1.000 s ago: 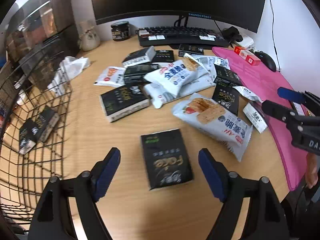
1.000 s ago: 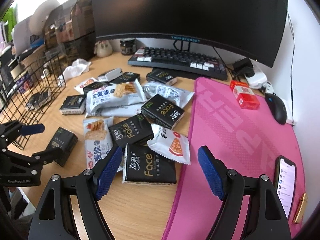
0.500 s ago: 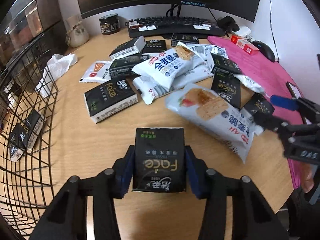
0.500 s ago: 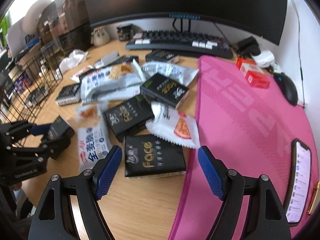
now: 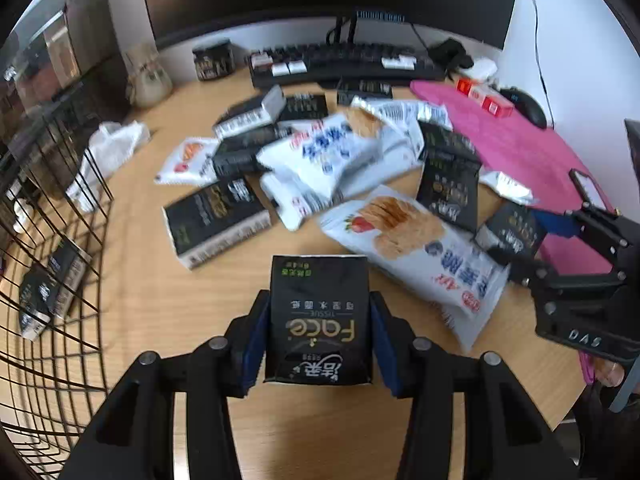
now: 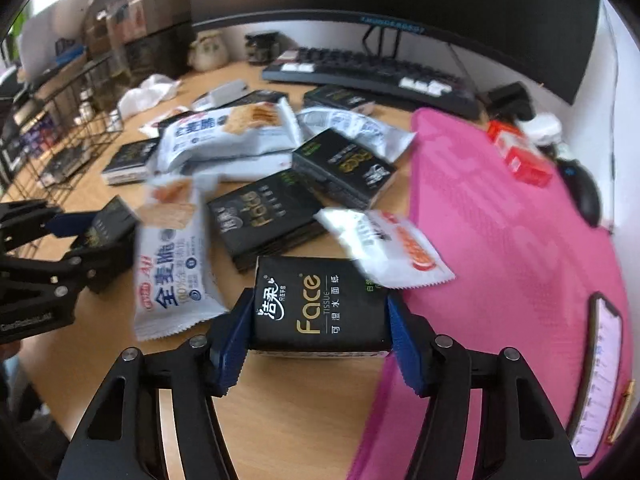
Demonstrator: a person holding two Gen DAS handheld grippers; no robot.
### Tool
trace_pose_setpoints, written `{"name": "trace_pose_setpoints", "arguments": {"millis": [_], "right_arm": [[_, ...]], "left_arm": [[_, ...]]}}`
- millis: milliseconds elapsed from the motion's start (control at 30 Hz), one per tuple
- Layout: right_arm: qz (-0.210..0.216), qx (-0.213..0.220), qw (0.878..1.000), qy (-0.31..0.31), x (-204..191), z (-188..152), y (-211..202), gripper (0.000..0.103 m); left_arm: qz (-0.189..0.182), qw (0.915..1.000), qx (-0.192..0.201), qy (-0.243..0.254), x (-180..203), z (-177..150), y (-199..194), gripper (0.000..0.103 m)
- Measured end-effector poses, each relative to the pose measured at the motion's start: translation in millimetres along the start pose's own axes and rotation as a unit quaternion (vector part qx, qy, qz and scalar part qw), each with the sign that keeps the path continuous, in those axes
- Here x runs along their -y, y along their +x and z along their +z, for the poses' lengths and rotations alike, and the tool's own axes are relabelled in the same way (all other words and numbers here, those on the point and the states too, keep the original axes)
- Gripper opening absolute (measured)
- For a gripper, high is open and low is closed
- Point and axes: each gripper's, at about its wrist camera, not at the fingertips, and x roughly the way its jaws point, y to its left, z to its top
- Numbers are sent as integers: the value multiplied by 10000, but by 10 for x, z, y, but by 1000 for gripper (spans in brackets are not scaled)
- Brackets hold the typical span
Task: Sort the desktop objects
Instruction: 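Carry both tissue packs over the wire basket and release them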
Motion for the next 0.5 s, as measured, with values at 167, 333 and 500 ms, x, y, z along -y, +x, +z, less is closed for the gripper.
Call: {"name": "trace_pose_setpoints", "arguments": {"millis": [167, 333, 500], "right_arm": [[195, 85, 9997, 80, 0, 13, -93, 62], [233, 333, 9992, 33, -33, 69, -303, 62], [288, 645, 9975, -33, -109, 192, -566, 62]], "left_arm": [[8, 9999, 167, 23, -47, 61, -149, 52], [46, 9991, 427, 42, -62, 120, -332, 53], [37, 9969, 789, 60, -77, 249, -601, 52]]}}
